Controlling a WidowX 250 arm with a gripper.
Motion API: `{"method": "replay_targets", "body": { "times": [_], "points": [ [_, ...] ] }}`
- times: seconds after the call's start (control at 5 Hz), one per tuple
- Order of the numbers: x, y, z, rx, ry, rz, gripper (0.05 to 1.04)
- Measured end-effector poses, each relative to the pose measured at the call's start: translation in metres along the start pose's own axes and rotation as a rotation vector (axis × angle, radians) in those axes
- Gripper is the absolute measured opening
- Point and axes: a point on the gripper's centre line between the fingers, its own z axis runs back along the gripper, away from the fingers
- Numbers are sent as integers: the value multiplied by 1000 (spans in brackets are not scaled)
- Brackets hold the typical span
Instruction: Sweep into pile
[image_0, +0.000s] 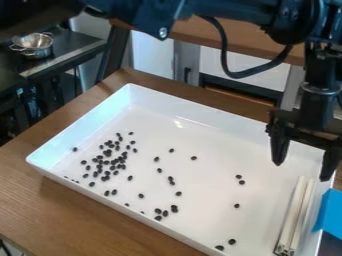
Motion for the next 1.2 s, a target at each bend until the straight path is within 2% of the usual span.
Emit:
{"method": "replay_targets", "body": {
  "times": [0.2,0.8,1.0,1.2],
  "points": [
    [-4,3,-18,12,41,7,1001],
    [-15,8,-37,24,69,16,1001],
    [-23,12,-36,45,51,16,1001],
    [-26,10,-38,32,49,15,1001]
  ]
}}
